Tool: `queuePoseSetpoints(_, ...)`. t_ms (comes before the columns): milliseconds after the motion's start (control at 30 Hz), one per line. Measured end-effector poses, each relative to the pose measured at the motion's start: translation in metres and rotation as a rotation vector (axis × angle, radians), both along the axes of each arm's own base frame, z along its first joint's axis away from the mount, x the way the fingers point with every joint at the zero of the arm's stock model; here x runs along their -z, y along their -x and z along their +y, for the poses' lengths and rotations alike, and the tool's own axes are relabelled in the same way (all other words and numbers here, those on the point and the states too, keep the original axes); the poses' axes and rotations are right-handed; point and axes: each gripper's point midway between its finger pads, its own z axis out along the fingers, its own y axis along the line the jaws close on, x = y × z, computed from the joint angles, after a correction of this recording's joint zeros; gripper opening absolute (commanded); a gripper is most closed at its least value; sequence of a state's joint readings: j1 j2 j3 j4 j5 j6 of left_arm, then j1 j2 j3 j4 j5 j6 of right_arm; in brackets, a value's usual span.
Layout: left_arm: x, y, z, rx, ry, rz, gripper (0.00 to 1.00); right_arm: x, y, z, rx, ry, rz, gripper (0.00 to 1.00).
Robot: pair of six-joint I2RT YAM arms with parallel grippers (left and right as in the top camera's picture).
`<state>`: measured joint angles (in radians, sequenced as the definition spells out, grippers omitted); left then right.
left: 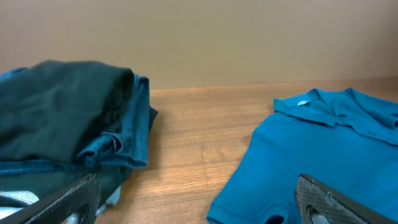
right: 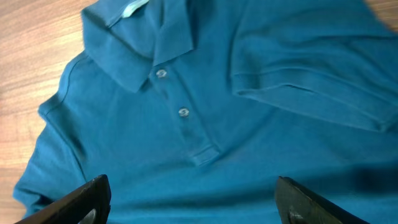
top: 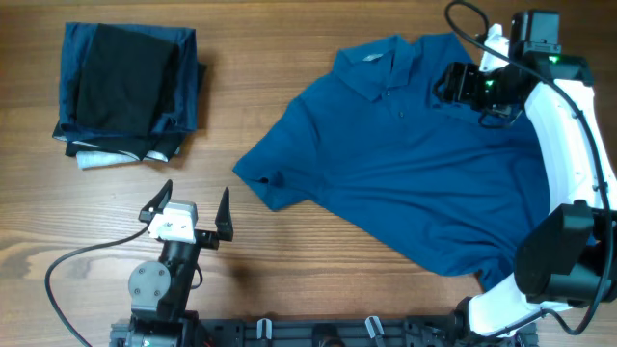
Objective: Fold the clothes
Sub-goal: 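Drag the blue polo leftward with the right gripper to spread it flat, then reach the left gripper to the polo's left sleeve and grasp it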
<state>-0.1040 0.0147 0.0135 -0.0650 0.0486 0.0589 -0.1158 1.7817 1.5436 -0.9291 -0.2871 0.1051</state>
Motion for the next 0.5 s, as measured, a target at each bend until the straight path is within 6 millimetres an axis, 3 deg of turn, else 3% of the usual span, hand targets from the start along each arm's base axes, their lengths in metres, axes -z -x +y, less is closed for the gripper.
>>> queuePoseSetpoints(67,-0.006,0.0,0.0,0.001,-0.011,-0.029,1.0,0.0,0.0,-0.004,0.009,0.001,0.0,0.88)
queuePoseSetpoints(200,0.0,0.0,0.0,0.002,-0.026,-0.005,1.0,0.0,0.0,-0.005,0.011,0.004,0.0,0.89)
queuePoseSetpoints(367,-0.038,0.003,-0.015,0.09,0.003,-0.155,1.0,0.001,0.001,-0.008,0.018,0.02,0.006,0.89)
queuePoseSetpoints(500,-0.056,0.011,-0.026,0.158,0.055,-0.096,1.0,0.002,0.001,-0.008,0.02,0.023,0.008,0.9)
